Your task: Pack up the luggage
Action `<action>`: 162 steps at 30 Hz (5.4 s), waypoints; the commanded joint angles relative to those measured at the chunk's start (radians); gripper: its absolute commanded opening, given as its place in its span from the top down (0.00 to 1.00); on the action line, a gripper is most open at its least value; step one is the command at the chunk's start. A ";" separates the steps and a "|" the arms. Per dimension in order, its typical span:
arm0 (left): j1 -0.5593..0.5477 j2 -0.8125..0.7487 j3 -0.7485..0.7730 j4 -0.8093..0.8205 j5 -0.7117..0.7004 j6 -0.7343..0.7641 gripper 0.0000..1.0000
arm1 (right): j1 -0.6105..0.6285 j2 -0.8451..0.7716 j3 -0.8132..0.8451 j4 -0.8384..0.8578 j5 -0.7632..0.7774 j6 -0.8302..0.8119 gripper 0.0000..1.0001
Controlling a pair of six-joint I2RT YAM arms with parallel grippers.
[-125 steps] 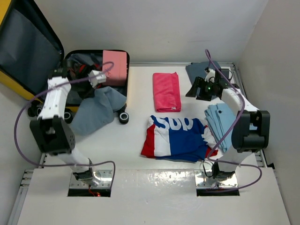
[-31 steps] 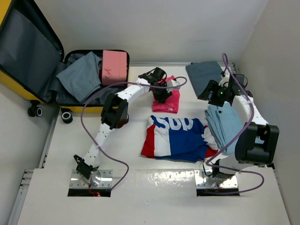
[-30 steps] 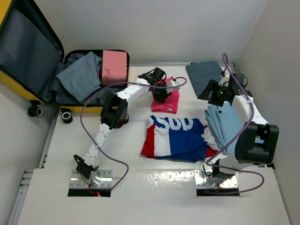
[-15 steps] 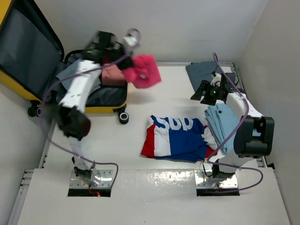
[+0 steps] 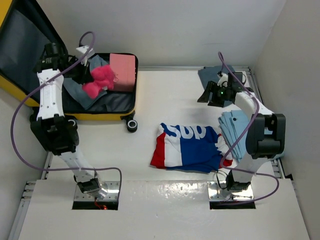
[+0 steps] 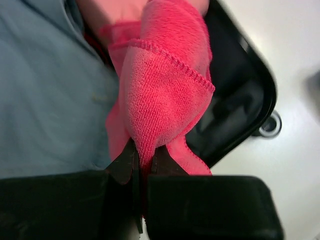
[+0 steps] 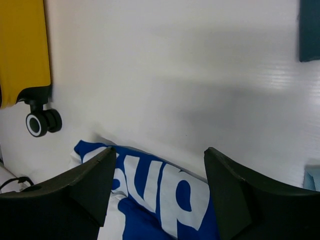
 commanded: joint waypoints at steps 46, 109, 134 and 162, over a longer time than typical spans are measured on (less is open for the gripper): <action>-0.574 -0.293 -0.776 0.375 0.050 -0.482 0.03 | -0.194 -0.307 -0.220 -0.699 0.174 -0.369 0.22; 0.078 -0.169 -0.385 0.550 -0.386 -0.469 1.00 | 0.528 0.388 0.515 0.524 -0.182 0.094 1.00; 0.125 0.194 -0.305 0.788 -0.471 -0.280 1.00 | 0.669 0.779 0.850 0.449 0.034 0.128 1.00; 0.053 -0.022 -0.222 0.581 0.043 -0.383 0.61 | 0.504 0.294 0.427 0.465 0.014 0.188 0.47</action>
